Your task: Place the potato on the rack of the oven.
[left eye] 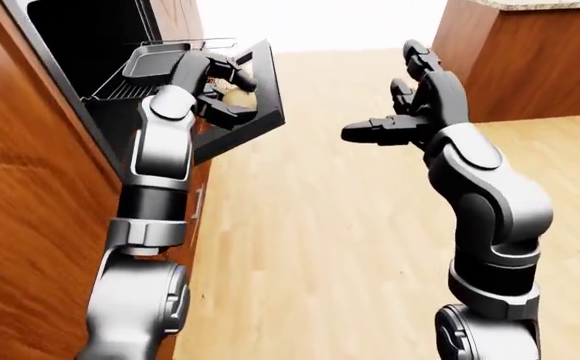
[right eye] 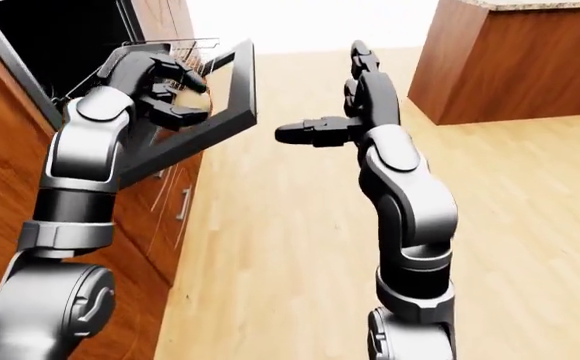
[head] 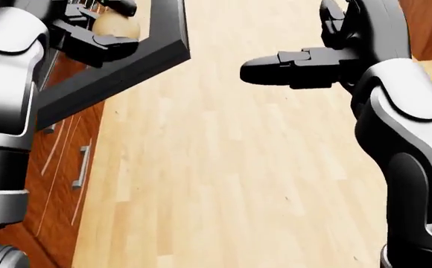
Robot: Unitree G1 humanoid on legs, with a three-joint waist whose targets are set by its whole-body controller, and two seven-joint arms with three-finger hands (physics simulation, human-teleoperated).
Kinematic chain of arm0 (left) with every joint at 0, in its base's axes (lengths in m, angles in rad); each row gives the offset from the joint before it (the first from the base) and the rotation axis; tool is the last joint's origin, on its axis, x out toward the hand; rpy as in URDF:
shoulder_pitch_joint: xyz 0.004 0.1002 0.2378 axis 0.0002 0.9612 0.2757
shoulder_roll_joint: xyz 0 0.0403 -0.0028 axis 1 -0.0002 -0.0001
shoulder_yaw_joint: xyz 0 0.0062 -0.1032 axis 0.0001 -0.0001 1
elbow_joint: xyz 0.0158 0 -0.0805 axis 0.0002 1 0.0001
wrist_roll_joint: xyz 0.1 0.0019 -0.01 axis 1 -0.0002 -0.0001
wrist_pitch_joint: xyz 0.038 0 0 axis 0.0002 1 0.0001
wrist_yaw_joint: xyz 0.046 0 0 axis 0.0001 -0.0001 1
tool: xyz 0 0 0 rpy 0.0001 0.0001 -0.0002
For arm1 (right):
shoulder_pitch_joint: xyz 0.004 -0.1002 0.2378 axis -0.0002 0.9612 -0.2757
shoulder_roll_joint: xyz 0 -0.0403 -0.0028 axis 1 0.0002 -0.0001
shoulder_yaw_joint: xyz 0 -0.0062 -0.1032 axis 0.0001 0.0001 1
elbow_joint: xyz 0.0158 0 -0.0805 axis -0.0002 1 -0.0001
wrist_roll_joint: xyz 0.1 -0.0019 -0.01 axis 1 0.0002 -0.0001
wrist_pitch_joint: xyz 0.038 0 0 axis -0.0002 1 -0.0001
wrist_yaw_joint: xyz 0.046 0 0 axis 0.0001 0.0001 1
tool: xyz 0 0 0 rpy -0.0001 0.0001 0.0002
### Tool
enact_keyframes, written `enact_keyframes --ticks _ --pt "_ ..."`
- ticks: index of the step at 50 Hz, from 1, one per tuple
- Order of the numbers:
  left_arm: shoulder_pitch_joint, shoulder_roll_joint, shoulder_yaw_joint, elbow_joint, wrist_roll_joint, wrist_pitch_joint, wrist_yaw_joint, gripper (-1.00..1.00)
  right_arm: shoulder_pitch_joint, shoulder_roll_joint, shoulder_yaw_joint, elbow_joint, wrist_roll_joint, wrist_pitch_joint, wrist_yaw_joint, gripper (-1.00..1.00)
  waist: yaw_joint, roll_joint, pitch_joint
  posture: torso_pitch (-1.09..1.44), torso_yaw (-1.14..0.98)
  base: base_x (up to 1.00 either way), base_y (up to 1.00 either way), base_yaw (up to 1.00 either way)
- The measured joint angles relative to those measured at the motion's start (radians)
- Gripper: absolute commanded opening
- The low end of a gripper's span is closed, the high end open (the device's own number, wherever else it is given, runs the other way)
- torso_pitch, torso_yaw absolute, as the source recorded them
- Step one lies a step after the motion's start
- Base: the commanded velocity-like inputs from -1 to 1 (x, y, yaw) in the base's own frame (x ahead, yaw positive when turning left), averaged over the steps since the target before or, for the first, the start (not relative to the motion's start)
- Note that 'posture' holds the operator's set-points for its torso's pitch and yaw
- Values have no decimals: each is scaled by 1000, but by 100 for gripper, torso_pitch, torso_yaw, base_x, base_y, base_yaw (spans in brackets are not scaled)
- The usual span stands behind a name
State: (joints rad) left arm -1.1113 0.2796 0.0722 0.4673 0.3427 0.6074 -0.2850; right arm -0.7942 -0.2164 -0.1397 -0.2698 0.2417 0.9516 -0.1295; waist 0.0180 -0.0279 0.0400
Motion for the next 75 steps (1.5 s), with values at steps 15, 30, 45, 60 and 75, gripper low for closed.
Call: enact_keyframes --ticks 15,30,45,60,75 --pt "-21 6 -4 -35 -16 -12 -16 -40 5 -4 -5 13 -8 -17 -13 100 -41 47 -12 0 0 19 47 0" --pt "-22 19 8 -31 -14 -7 -1 -41 -9 8 11 0 -2 -24 -8 100 0 16 -2 0 0 20 50 0" --pt "-107 14 -2 7 -11 -8 -10 -41 -58 -6 -12 39 5 -46 -15 100 -13 42 9 0 0 12 16 0" --pt "-118 22 9 -8 17 -4 -10 -41 -94 -27 -14 116 51 -125 -26 100 17 -28 19 0 0 19 -35 0" --pt "-127 35 12 5 23 24 -31 -42 -101 -29 7 137 66 -105 -28 100 1 39 -15 0 0 13 0 0"
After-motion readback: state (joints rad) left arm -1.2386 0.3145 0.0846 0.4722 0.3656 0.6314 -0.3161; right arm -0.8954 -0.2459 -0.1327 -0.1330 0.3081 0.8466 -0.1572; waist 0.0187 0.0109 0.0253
